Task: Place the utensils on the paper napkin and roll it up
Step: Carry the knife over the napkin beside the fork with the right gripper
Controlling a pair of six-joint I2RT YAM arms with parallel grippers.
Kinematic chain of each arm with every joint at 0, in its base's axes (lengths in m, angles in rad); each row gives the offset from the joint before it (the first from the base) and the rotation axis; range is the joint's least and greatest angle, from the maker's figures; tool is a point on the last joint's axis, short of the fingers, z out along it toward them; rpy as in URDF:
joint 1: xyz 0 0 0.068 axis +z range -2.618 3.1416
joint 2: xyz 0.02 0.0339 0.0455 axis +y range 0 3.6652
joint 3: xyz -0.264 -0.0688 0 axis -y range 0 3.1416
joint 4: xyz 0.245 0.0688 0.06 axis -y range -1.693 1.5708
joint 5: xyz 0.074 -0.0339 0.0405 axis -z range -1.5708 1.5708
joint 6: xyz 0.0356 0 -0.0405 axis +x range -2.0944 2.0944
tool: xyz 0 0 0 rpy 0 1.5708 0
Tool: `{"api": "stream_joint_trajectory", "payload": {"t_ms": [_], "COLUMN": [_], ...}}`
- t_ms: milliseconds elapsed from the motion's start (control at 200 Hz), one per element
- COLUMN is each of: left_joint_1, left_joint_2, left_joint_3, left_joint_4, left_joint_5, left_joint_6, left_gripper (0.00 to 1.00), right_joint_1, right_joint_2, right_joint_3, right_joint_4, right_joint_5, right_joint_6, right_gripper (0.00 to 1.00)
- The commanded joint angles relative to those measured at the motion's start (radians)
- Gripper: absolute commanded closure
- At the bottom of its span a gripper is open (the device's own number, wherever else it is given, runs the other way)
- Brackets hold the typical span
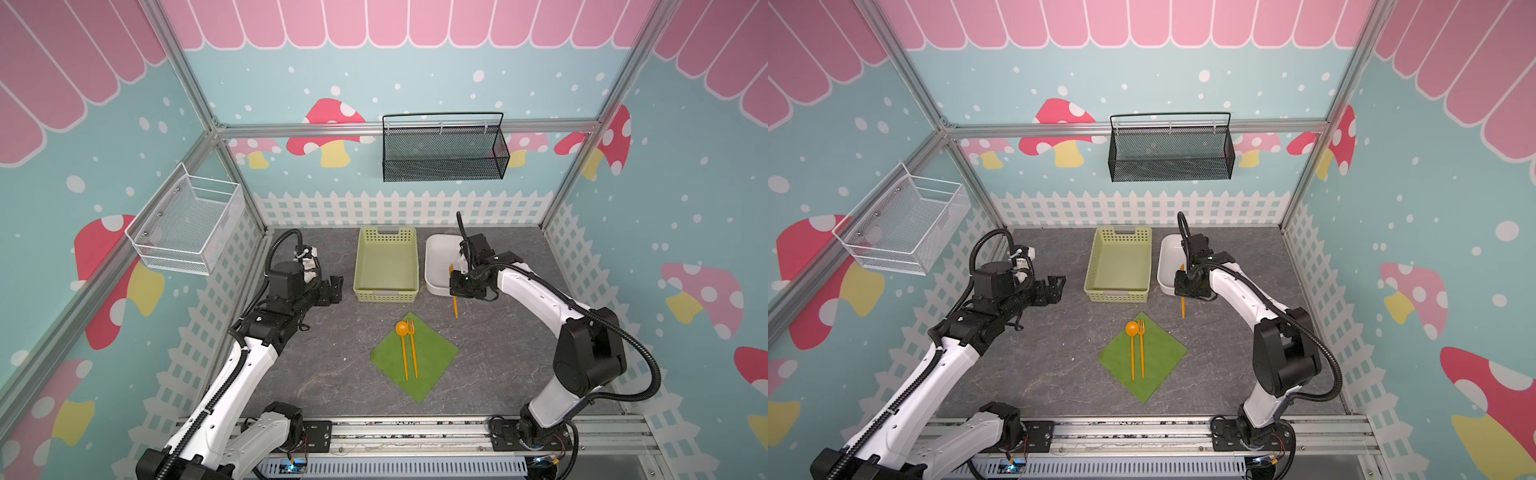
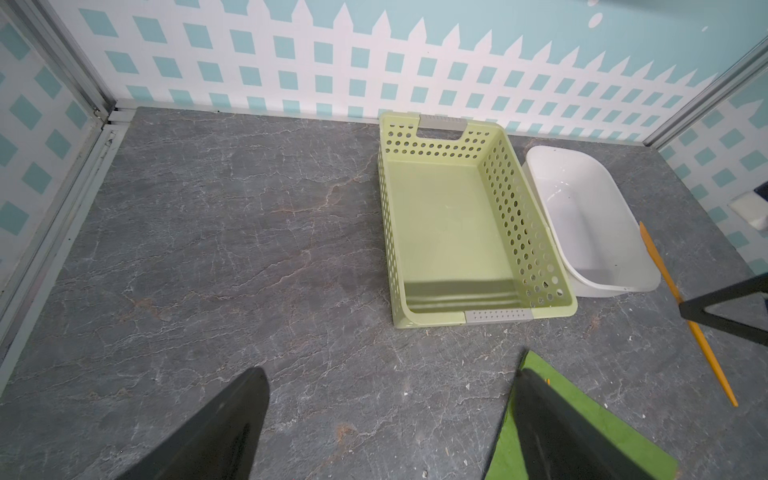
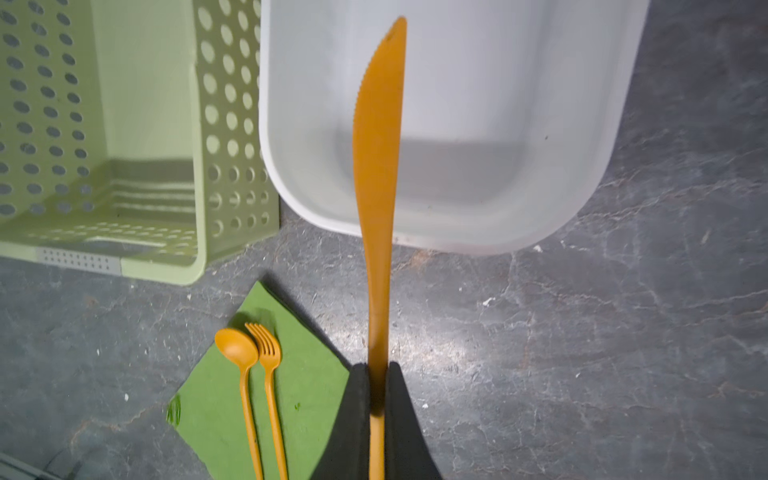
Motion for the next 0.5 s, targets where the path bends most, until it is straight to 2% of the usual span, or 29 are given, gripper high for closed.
{"api": "stream_joint_trajectory", "payload": {"t_ms": [0,495], "left_joint_1": [0.006,0.006], "left_joint_2": [-0.002,0.003], "left_joint_3": [-0.007,-0.005], "left_joint_4": [-0.007,-0.01], "left_joint_5": [-0.006,0.005], "left_joint_6": [0.007,0.006], "left_gripper": [0.06,0.06], "right_joint_1": [0.03,0.19], "right_joint_2": [-0.06,-0.184], "right_joint_3": [-0.056,-0.32], "right_joint_4": [0.048,0.103], "right_joint_5": [-0.027,-0.035], "right_joint_6": [0.02,0.154], "right_gripper": [0.94,0.95]}}
